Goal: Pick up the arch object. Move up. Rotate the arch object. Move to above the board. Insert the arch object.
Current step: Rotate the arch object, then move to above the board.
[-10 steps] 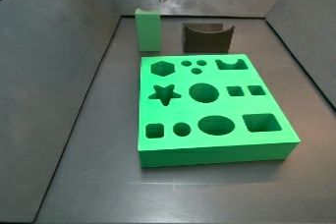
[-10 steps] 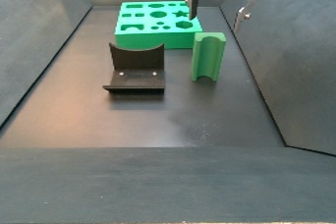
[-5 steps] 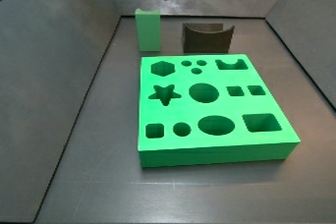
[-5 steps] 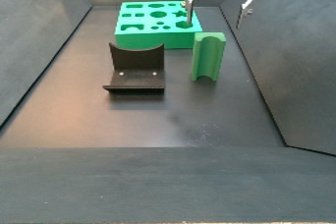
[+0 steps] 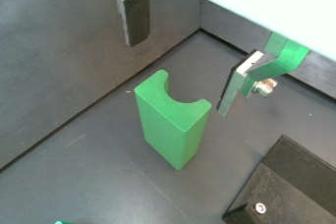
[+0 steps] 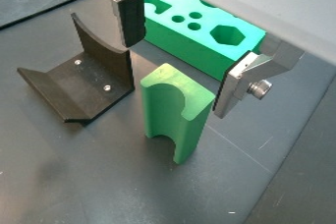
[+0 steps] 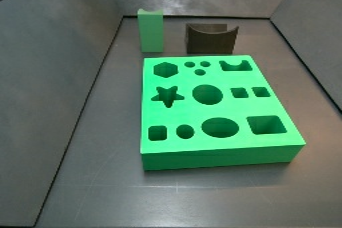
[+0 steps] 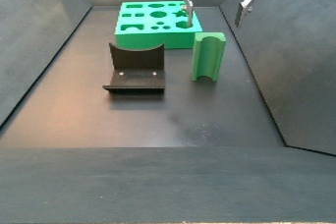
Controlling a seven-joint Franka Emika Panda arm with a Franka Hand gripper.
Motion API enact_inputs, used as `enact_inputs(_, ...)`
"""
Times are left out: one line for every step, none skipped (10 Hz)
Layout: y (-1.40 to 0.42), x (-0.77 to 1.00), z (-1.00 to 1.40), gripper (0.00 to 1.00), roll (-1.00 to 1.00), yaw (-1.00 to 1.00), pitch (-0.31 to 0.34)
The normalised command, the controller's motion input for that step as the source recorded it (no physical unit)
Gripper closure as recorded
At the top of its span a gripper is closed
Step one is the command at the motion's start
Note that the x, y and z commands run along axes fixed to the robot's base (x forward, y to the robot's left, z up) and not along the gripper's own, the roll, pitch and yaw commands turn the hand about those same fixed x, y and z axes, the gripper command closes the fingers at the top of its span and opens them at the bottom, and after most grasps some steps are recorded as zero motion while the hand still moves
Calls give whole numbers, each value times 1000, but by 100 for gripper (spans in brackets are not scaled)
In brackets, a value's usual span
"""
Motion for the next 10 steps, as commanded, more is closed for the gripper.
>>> enact_inputs(1, 5, -1000, 0, 57, 103, 46)
enact_inputs(7, 32, -1000, 0, 71, 73, 7)
enact_inputs(7, 37, -975, 0, 84, 57, -6)
enact_inputs(6, 36, -832, 0, 95, 50, -10)
enact_inputs(5, 35, -687, 0, 105, 43, -11)
enact_inputs(6, 35, -542, 0, 114, 37, -9)
enact_inputs(6, 41, -356, 0, 126, 29, -7)
enact_inputs(8, 44, -225, 0, 134, 23, -4)
enact_inputs(0, 0, 0, 100, 141, 16, -1)
enact_inputs(124, -98, 1000, 100, -10, -34, -141)
